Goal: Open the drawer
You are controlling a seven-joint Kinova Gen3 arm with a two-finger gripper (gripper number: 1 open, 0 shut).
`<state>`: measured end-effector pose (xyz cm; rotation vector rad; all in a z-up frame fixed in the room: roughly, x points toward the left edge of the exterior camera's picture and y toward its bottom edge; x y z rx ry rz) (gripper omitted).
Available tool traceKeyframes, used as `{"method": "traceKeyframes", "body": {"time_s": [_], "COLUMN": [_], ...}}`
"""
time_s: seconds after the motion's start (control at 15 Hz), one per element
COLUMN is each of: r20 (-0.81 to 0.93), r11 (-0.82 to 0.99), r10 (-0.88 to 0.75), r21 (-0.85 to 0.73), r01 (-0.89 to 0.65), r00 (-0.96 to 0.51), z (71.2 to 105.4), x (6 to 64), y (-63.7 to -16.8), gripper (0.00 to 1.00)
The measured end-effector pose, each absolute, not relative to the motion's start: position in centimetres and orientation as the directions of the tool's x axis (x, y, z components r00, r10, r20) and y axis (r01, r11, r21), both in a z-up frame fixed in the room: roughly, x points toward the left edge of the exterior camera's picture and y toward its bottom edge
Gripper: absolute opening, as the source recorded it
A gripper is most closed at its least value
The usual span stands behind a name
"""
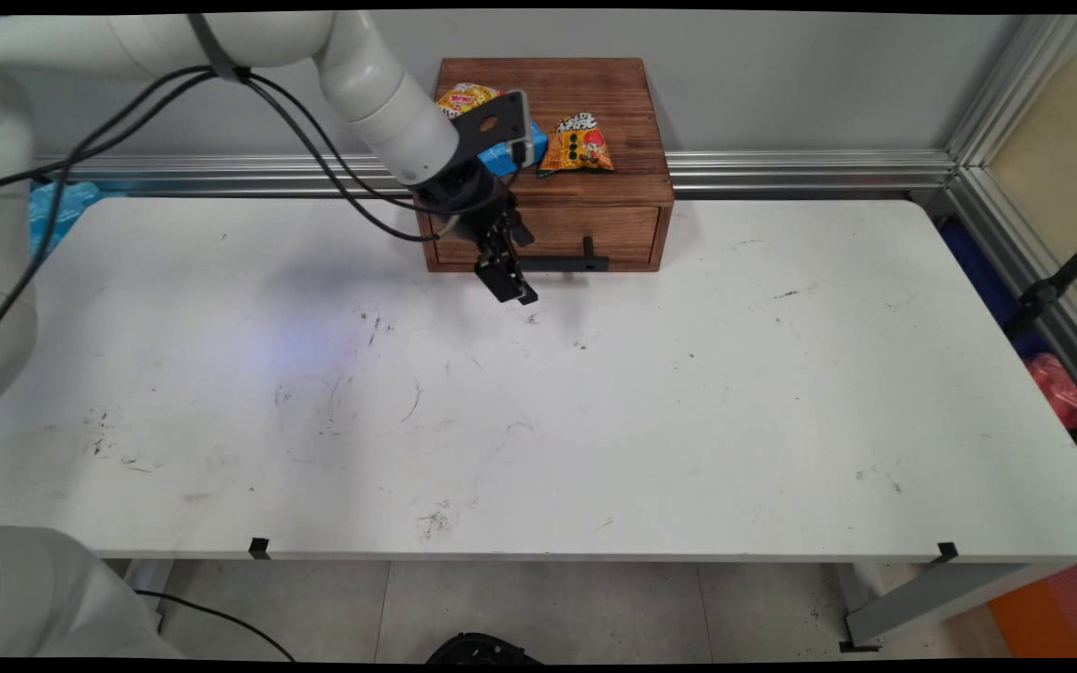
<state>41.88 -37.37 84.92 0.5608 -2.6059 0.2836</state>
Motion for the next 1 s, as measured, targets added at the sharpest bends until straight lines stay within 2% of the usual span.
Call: {"method": "traceKeyframes", "body": {"time_s": [1.0], "r20": [0.447], "r11": [0.862], "r10": [-0.43], "r21": [-0.057], "r01": [-0.504], "r00": [-0.785], "z": [82.9], "x": [40.8], "y": [-40.8], "gripper": [1.0]}}
